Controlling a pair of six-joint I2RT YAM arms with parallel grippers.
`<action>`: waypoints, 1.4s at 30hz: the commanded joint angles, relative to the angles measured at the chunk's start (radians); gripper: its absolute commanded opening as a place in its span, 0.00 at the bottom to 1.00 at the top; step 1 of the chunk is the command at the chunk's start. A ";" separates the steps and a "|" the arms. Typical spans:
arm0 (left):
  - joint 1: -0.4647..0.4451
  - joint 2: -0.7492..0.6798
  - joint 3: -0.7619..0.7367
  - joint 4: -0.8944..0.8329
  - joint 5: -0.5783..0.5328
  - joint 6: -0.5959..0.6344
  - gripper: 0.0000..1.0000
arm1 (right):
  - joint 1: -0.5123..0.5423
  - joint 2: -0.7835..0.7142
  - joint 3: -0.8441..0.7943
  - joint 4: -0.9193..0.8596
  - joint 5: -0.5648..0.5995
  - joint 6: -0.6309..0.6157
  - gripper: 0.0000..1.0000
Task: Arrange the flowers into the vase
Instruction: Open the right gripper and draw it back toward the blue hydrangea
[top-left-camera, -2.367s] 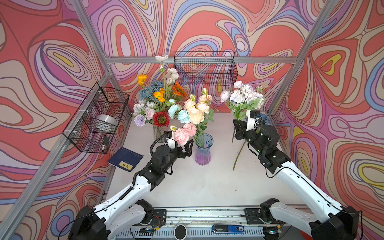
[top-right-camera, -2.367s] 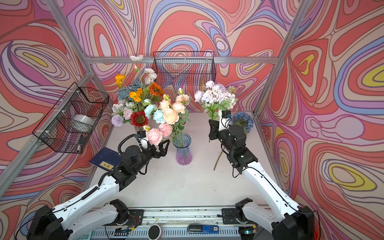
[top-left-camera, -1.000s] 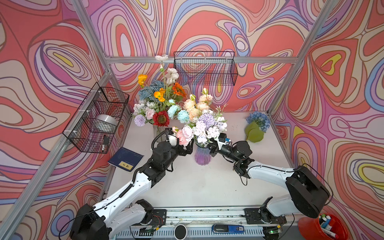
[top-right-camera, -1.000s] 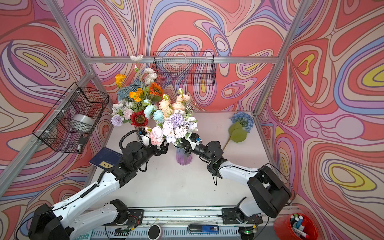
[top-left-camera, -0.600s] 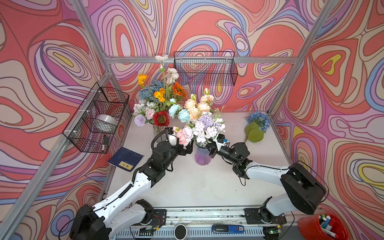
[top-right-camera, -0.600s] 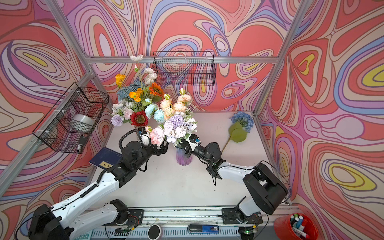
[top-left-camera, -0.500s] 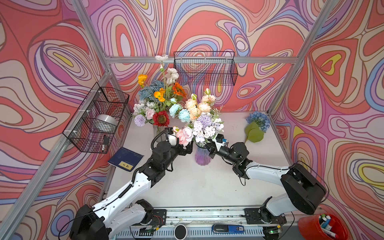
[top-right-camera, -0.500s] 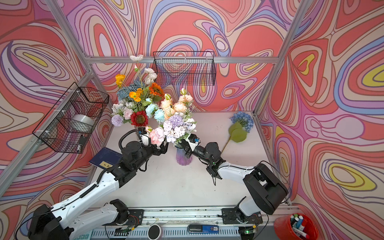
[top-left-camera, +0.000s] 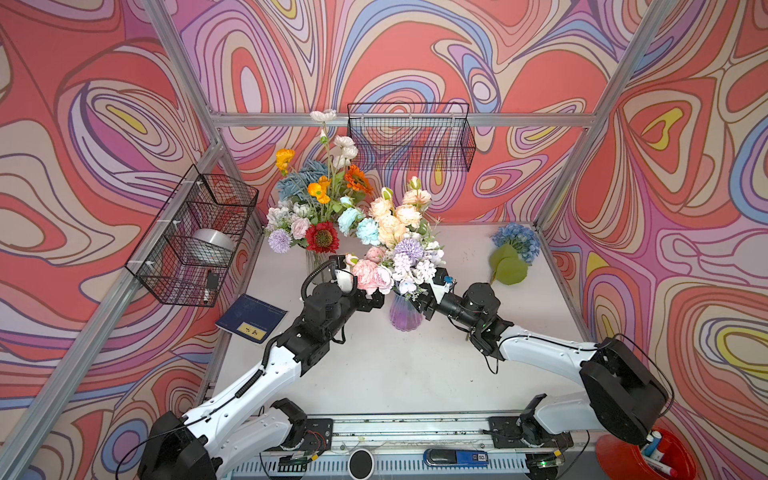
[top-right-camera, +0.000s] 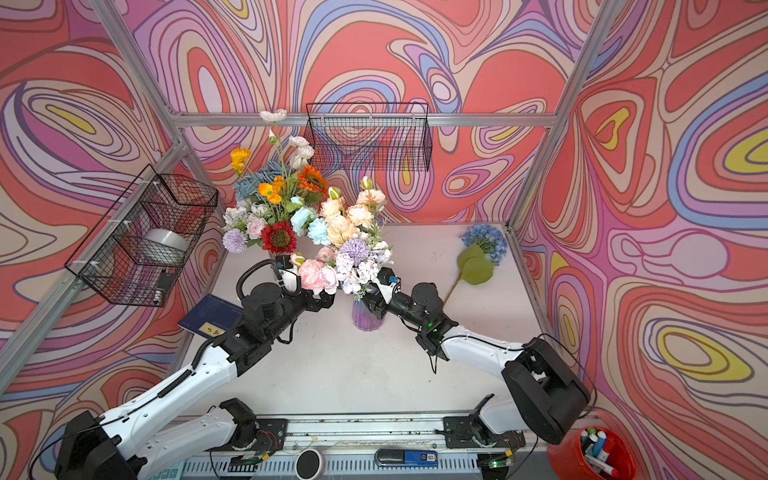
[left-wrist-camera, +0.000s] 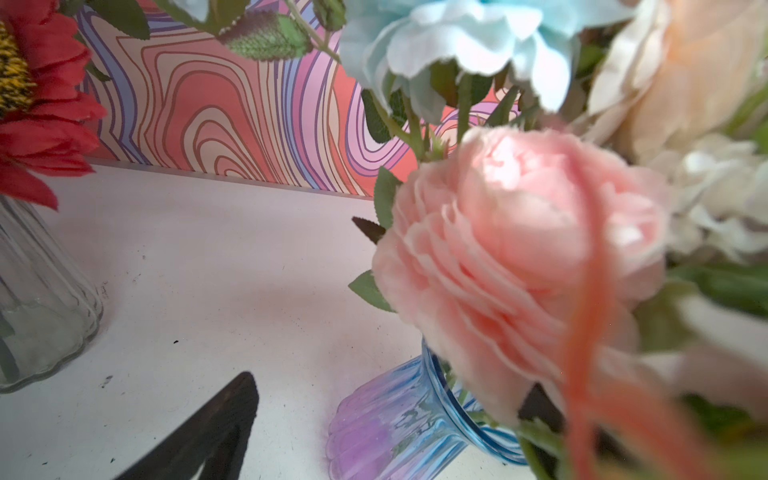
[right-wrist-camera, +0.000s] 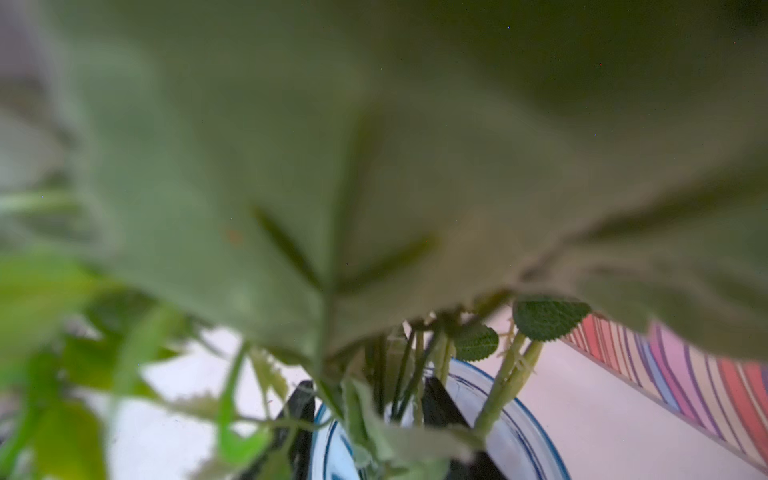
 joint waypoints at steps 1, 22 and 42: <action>-0.003 -0.024 0.017 -0.006 -0.011 0.015 1.00 | 0.005 -0.053 0.011 -0.126 0.019 -0.010 0.47; -0.003 -0.016 0.010 0.007 -0.015 0.003 1.00 | 0.004 -0.257 -0.061 -0.497 0.103 0.009 0.56; -0.003 -0.131 -0.018 -0.196 0.033 0.070 1.00 | -0.029 -0.283 -0.077 -0.664 0.736 0.214 0.63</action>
